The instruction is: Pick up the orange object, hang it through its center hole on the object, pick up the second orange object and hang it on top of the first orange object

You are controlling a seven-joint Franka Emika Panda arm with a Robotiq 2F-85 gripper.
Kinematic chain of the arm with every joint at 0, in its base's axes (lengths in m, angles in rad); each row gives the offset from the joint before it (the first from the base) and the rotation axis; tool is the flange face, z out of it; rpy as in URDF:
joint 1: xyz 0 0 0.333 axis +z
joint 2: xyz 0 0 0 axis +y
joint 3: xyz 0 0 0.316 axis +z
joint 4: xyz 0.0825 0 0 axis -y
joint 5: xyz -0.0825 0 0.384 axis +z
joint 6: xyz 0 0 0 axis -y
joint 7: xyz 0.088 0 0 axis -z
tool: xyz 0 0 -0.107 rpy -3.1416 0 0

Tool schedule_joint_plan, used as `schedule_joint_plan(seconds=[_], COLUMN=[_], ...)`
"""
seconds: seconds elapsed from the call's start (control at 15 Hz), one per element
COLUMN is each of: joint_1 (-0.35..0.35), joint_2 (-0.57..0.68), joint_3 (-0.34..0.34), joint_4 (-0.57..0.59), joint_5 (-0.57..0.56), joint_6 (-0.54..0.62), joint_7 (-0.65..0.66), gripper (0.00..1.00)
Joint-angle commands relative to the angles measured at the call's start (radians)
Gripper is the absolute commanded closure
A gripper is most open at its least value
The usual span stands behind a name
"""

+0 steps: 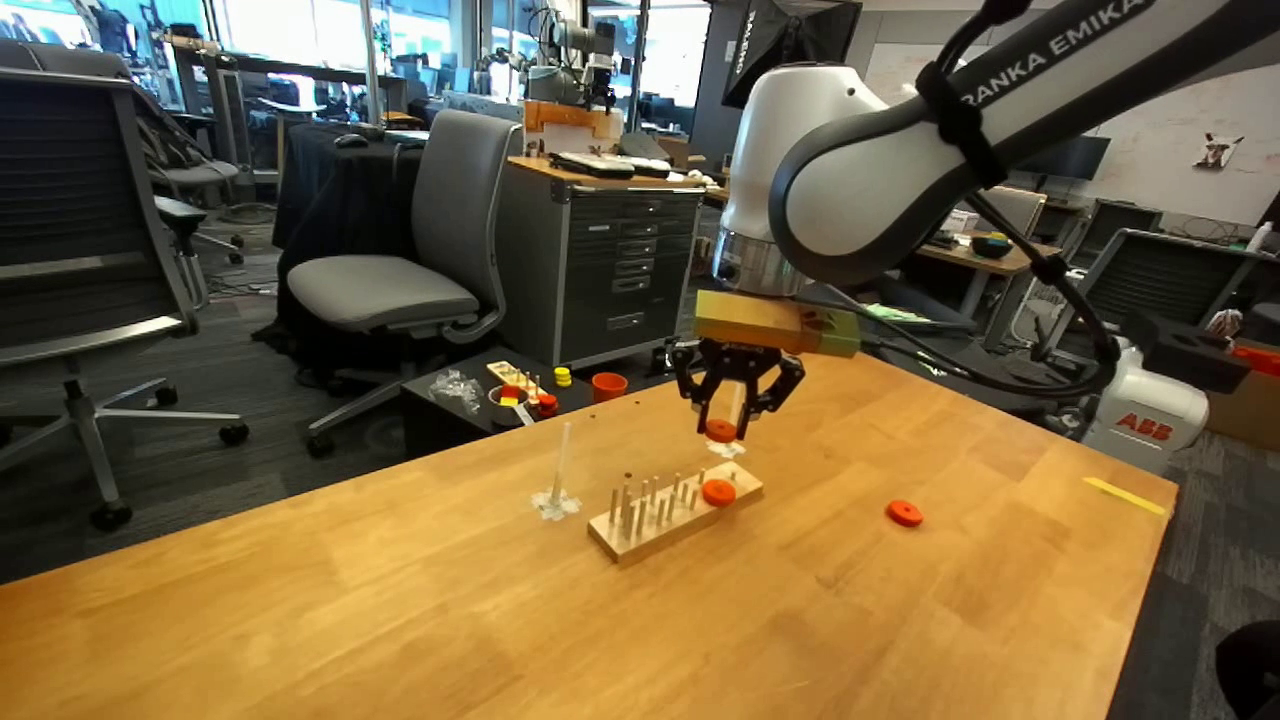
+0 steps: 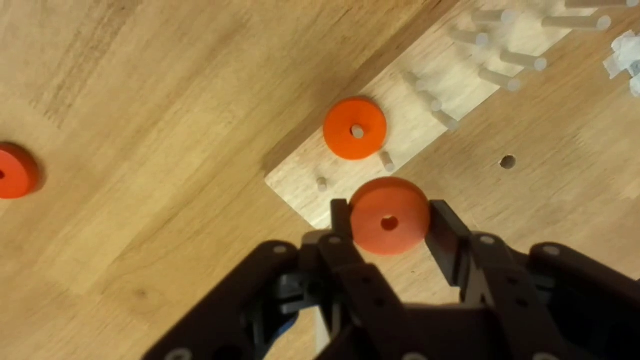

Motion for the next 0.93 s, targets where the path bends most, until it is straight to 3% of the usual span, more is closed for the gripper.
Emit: schedule_joint_plan(seconds=[0.0,0.87], joint_1=[0.01,0.034], joint_2=[0.051,0.079], joint_3=[0.006,-0.002], joint_4=[0.096,0.084], joint_5=[0.011,0.005], joint_6=[-0.081,-0.065], joint_7=[-0.015,-0.007], gripper=[0.82,0.82])
